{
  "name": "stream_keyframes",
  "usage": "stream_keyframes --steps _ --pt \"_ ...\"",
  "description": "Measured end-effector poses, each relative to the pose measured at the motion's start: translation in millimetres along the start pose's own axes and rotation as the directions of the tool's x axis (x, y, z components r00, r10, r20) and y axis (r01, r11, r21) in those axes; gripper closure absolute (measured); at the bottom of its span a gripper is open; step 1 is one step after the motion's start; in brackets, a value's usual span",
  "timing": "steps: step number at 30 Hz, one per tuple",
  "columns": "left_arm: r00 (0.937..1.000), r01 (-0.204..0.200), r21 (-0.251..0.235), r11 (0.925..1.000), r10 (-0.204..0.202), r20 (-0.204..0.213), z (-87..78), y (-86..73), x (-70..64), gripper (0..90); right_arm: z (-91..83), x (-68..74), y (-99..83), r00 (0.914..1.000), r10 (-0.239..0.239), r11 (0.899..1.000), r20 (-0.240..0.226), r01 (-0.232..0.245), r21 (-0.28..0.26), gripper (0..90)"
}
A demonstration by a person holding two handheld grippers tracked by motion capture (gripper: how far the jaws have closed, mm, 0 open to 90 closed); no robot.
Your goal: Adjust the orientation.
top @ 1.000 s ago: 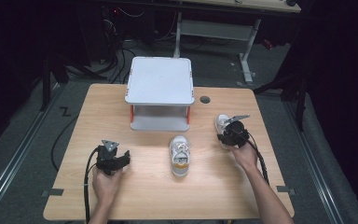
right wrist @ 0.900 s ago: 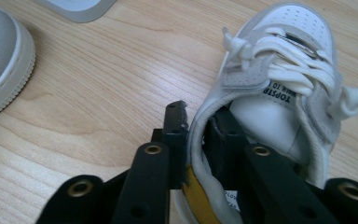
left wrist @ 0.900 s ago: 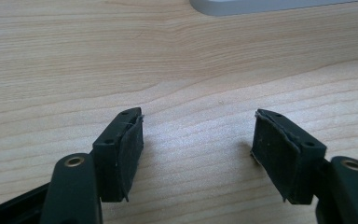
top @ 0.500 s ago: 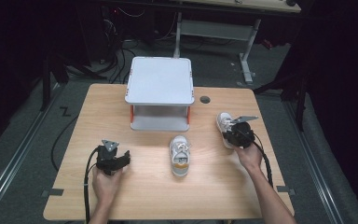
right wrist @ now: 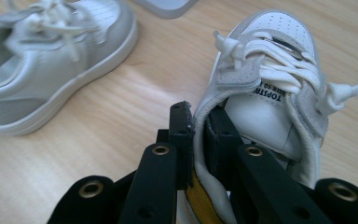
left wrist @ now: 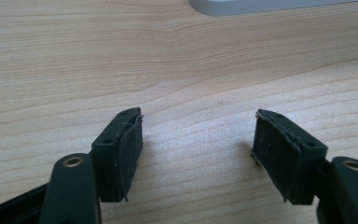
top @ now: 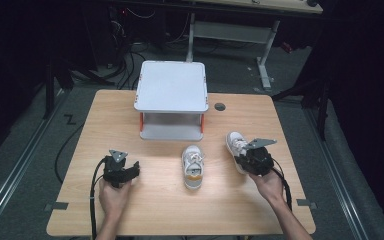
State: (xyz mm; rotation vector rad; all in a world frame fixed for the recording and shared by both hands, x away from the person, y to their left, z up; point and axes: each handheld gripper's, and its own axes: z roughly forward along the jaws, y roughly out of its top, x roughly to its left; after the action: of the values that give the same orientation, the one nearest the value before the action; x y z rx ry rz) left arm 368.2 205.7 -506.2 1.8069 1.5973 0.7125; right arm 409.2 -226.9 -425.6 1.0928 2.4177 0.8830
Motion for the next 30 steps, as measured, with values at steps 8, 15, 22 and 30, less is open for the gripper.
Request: stream_keyframes --steps 8,15,22,30 --pt "1.0000 0.003 -0.001 1.0000 -0.003 0.001 0.0 -0.1 -0.1 33.1 -1.5 28.2 -2.3 0.9990 -0.018 1.000 -0.042 0.018 0.011 82.4" --pt "1.0000 0.005 -0.002 1.0000 -0.005 0.003 0.0 -0.1 0.3 33.0 14.3 52.9 6.5 0.9975 -0.030 0.999 -0.064 0.033 0.038 82.1" --pt "1.0000 0.007 -0.002 1.0000 -0.007 0.006 0.0 -0.1 0.4 33.0 30.8 66.7 14.9 0.9981 -0.048 0.997 -0.039 0.050 0.057 82.0" --pt "1.0000 0.007 -0.005 1.0000 -0.007 0.005 0.1 -0.2 0.3 33.0 42.4 75.0 17.5 0.9981 -0.051 0.995 -0.033 0.054 0.078 80.3"
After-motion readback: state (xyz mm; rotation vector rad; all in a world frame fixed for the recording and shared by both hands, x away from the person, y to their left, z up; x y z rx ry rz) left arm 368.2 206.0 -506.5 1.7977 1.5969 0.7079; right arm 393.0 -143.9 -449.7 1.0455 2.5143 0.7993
